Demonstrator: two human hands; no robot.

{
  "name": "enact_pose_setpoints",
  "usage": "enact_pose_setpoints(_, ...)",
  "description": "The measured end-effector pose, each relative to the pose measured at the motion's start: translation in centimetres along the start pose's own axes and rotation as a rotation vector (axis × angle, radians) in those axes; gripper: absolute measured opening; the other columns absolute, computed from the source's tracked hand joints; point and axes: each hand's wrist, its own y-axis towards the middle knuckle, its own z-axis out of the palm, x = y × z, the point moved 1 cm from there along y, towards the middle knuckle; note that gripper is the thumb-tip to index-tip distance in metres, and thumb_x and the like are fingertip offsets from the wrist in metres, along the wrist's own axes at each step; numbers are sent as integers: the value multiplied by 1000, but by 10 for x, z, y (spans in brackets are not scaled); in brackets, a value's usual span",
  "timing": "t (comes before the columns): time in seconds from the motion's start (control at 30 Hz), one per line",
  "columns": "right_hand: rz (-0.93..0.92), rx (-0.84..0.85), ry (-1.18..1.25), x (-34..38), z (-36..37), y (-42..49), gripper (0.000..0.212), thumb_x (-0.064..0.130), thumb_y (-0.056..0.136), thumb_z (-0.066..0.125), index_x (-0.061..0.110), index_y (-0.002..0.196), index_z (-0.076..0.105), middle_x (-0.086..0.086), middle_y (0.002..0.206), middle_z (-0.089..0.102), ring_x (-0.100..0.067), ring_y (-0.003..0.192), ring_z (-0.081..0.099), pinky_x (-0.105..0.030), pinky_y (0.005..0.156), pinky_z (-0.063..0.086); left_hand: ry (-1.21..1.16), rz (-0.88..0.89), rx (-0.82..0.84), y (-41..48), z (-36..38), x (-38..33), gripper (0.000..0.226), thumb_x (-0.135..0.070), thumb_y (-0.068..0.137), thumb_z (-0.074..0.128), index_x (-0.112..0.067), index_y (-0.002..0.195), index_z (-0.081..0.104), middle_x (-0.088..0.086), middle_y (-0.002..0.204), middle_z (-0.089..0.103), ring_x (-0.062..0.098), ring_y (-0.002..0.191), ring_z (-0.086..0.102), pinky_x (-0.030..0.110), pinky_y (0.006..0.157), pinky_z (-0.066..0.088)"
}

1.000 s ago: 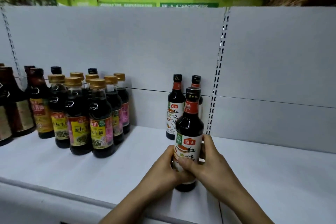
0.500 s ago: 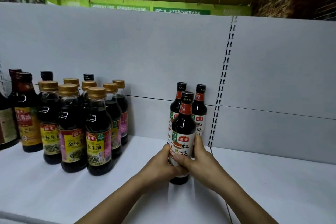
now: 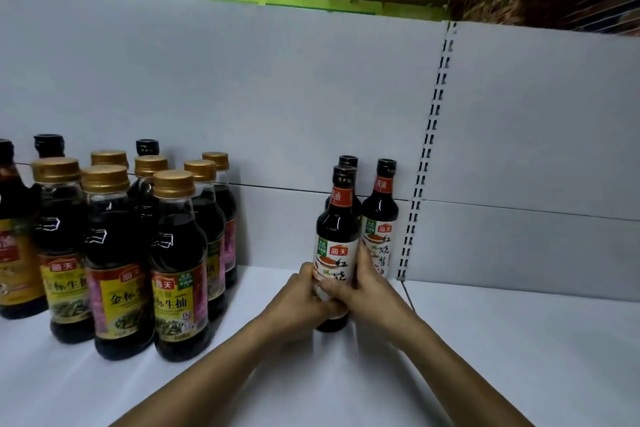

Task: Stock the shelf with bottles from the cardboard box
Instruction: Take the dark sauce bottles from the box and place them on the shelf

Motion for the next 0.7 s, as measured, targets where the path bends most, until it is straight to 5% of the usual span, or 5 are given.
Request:
enact_pose_setpoints(0.23, -13, -58, -32, -2, 7, 8, 76, 43, 86, 74, 43, 145, 26, 6, 143, 51, -16, 131, 53, -43, 112, 45, -20, 34, -12, 3, -1, 8, 35, -10, 85, 76, -34, 102, 59, -9, 102, 75, -1, 91, 73, 29, 90, 61)
enact_pose_setpoints(0.43, -37, -162, 17, -12, 15, 6, 82, 71, 68, 64, 42, 140, 38, 13, 138, 59, -8, 126, 58, -41, 109, 49, 58, 63, -68, 3, 1, 26, 63, -50, 73, 79, -34, 126, 50, -14, 120, 69, 5, 106, 70, 41, 90, 61)
enact_pose_setpoints(0.7, -46, -197, 36, -13, 16, 5, 82, 73, 70, 62, 42, 142, 38, 16, 139, 59, -6, 127, 58, -42, 109, 49, 104, 107, -76, 4, 2, 29, 65, -49, 80, 77, -39, 136, 45, -21, 130, 64, -3, 114, 64, 35, 98, 57)
